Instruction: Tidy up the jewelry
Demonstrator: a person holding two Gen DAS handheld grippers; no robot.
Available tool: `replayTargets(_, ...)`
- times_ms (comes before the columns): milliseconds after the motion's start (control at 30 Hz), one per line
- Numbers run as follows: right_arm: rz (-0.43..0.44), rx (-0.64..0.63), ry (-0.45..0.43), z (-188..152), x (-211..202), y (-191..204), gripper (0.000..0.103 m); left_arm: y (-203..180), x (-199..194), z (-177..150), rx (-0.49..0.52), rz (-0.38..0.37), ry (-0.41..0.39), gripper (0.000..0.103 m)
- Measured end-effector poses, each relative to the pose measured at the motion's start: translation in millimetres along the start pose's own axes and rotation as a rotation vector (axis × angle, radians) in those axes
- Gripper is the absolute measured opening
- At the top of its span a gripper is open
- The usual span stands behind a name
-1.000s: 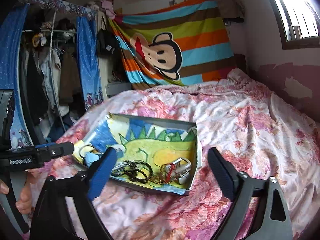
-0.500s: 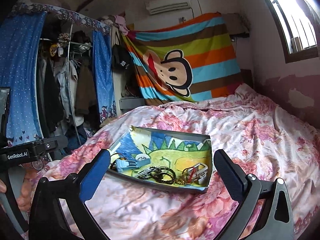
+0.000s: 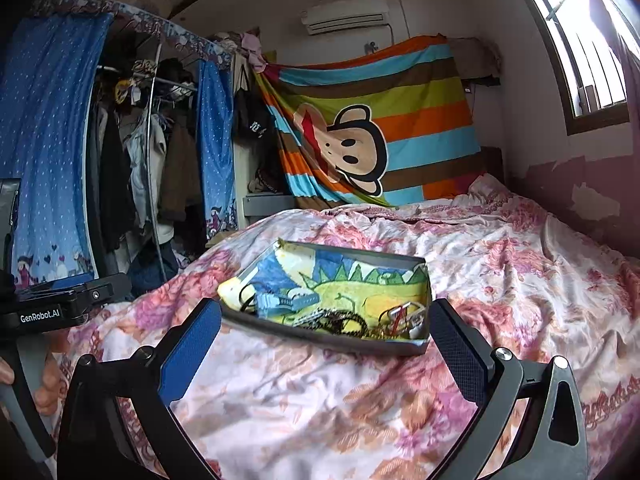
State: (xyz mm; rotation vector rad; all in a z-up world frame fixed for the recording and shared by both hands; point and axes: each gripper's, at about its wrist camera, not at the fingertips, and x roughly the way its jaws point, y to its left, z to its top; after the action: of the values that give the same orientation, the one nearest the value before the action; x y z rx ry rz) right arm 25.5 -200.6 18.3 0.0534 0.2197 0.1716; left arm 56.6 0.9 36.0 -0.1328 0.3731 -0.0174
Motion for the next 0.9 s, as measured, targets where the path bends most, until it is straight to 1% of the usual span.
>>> replayTargets(100, 0.001, 0.019, 0.022, -9, -4, 2, 0.101, 6, -4, -10, -0.002, 0.012, -0.005, 0.103)
replayTargets(200, -0.018, 0.022, 0.017, -16, -8, 3, 0.101, 12, -7, -24, -0.004, 0.038, -0.015, 0.103)
replayTargets(267, -0.04, 0.014, 0.004, -19, -10, 4, 0.101, 13, -6, -32, 0.003, 0.047, 0.01, 0.103)
replayTargets(300, -0.051, 0.01, 0.001, -20, -10, 4, 0.101, 14, -5, -35, 0.007, 0.039, 0.026, 0.103)
replayTargets(467, -0.083, -0.002, 0.023, -24, -5, 3, 0.101, 13, 0, -39, 0.018, 0.037, 0.042, 0.103)
replayTargets(633, -0.086, 0.002, 0.05, -28, 1, 0, 0.101, 15, 5, -42, 0.01, 0.056, 0.057, 0.103)
replayTargets(900, -0.091, 0.003, 0.052, -29, 2, -1, 0.101, 13, 6, -44, 0.032, 0.067, 0.059, 0.103)
